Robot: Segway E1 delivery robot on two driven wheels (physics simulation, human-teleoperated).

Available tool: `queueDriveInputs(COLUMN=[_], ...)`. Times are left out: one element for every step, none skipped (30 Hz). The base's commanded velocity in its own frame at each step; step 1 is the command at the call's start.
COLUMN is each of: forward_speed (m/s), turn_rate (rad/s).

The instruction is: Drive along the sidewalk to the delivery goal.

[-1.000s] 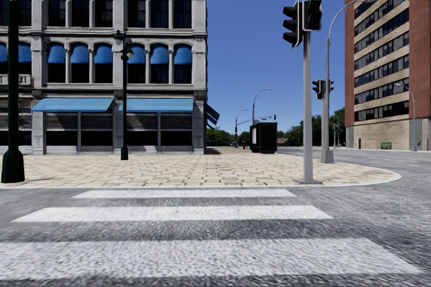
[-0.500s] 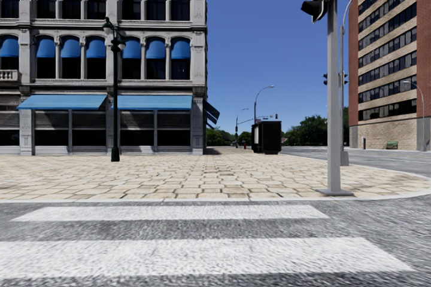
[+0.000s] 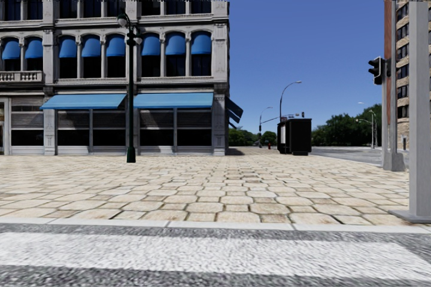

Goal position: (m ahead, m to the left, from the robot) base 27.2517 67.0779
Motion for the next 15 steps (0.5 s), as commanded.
queueDriveInputs(forward_speed=[2.0, 2.0, 2.0, 2.0, 2.0, 2.0, 2.0, 2.0, 2.0, 2.0, 2.0, 2.0, 2.0, 2.0, 2.0], turn_rate=[0.47, 0.47, 0.47, 0.47, 0.47, 0.47, 0.47, 0.47, 0.47, 0.47, 0.47, 0.47, 0.47, 0.47, 0.47])
